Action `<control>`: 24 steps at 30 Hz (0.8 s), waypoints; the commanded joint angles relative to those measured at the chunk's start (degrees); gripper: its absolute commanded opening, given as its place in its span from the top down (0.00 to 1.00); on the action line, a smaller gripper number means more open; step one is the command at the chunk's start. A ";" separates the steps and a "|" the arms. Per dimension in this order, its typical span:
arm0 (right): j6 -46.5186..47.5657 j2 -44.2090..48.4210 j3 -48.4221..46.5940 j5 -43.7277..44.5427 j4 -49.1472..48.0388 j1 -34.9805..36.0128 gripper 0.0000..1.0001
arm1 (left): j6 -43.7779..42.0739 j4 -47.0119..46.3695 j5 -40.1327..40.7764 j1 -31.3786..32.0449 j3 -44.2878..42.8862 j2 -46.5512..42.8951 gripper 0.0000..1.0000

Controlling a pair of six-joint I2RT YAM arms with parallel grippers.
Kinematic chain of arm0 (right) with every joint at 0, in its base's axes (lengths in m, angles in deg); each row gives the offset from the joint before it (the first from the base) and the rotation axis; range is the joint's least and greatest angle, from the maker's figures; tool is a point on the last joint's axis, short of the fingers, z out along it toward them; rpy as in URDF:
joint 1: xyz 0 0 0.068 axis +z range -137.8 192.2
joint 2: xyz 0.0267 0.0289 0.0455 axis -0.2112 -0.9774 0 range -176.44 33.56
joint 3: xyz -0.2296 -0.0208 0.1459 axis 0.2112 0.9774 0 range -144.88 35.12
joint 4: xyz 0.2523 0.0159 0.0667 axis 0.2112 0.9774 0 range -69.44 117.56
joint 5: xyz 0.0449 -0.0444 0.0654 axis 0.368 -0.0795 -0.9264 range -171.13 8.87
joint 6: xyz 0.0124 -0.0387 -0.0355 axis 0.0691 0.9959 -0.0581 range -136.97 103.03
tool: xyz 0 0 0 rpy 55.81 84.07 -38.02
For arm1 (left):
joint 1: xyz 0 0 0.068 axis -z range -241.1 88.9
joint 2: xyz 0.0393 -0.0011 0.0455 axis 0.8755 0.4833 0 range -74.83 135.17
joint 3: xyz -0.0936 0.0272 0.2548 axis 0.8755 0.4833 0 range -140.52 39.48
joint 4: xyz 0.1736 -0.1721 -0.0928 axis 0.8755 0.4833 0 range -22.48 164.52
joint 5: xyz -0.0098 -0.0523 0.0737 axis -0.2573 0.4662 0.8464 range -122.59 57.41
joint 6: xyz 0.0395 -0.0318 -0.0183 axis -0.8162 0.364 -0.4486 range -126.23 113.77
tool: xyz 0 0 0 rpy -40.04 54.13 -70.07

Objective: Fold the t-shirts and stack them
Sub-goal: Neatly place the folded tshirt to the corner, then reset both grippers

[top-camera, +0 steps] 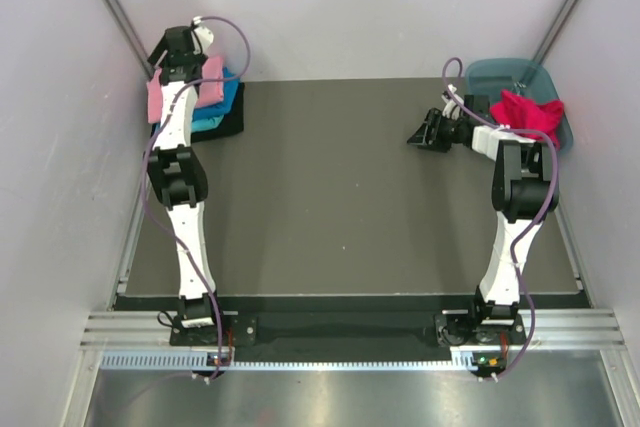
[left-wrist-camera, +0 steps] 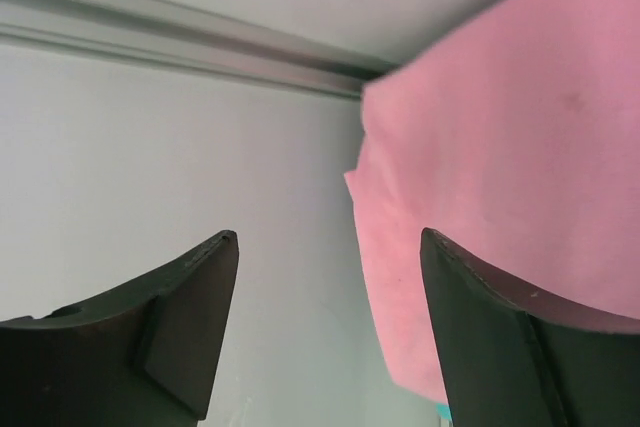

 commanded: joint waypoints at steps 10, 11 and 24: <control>14.77 7.11 -7.79 7.21 7.26 4.50 0.23 | 18.46 -12.29 -4.47 17.85 23.27 -22.94 0.18; 16.70 7.73 -8.76 12.89 7.97 5.99 0.03 | 21.31 -9.75 -6.15 19.43 26.60 -24.34 0.18; 14.96 13.70 -14.32 42.82 18.79 17.43 0.00 | 50.07 9.09 -27.70 23.31 33.66 -22.25 0.13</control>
